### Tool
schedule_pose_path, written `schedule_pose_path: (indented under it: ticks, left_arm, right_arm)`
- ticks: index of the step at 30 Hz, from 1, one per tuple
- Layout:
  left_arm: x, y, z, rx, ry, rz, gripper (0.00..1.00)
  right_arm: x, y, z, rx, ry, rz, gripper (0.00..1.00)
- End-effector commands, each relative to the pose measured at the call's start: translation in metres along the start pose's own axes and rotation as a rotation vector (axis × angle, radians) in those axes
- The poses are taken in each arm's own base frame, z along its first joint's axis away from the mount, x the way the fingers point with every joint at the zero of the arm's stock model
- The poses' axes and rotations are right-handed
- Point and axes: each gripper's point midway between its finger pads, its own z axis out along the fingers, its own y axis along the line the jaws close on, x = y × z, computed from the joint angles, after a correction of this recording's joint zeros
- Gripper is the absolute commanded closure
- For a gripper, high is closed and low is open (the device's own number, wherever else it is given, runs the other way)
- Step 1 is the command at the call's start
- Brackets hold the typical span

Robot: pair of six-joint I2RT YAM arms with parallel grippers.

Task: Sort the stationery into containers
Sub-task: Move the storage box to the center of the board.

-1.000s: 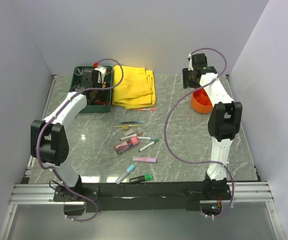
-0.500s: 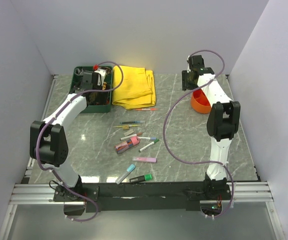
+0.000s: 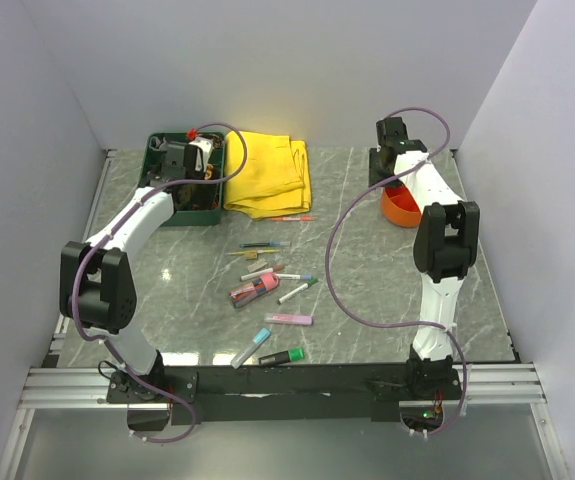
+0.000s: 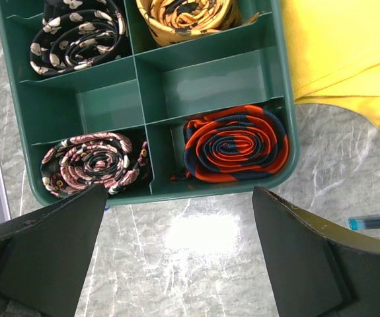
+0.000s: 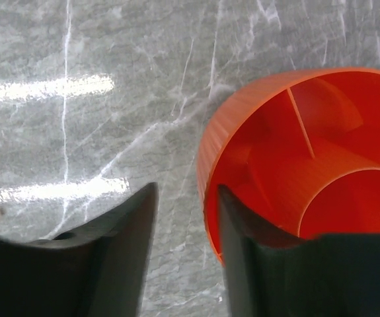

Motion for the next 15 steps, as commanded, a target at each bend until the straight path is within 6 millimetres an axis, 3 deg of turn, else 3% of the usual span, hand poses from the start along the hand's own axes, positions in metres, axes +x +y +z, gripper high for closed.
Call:
schedule_pose_path:
  ticks: [1,4,12,15]
  left_arm:
    - [-0.023,-0.004,-0.004,0.003,-0.056,-0.008,0.01]
    - [-0.025,-0.005,-0.005,0.002,-0.060,-0.004,0.00]
    - [-0.018,-0.009,-0.004,0.017,-0.048,0.006,0.01]
    - [-0.014,-0.016,-0.006,0.071,-0.045,0.056,0.00]
  right_arm:
    - [-0.013,-0.010,0.000,0.041,-0.043,0.017,0.57]
    - [-0.012,-0.013,0.006,0.060,-0.037,0.007,0.67]
    - [-0.008,-0.005,-0.008,0.025,-0.040,-0.067,1.00]
    - [0.001,0.007,-0.019,-0.026,-0.030,-0.139,1.00]
